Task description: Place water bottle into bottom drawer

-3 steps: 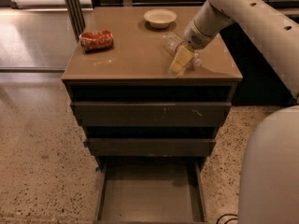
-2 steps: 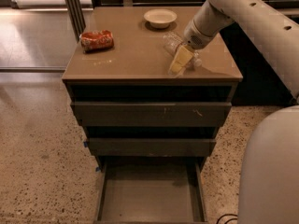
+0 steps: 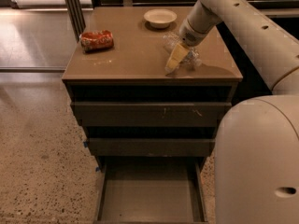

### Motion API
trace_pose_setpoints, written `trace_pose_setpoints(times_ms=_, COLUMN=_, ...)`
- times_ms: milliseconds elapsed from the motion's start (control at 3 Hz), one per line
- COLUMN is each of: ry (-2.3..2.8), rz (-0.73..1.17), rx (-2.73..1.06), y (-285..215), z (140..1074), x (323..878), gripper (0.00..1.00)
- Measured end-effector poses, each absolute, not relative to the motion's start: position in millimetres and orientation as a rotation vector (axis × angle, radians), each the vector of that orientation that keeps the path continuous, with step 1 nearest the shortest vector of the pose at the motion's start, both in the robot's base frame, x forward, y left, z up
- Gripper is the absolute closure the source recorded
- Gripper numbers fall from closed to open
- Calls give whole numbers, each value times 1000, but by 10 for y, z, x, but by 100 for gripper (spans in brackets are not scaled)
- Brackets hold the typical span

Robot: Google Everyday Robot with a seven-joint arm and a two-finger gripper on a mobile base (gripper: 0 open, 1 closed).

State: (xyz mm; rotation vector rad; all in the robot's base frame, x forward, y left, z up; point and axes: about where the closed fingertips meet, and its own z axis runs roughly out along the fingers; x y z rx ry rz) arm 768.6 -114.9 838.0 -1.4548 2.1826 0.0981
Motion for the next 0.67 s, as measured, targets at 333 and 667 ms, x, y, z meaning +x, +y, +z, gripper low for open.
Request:
trace_pose_setpoints(times_ms=333, ry=2183, rz=98, rx=-1455, y=-1149, z=8379, x=7686, gripper=15)
trace_pose_setpoints(times_ms=667, ry=2183, rz=98, rx=-1455, y=-1149, z=8379, x=7686, gripper=39)
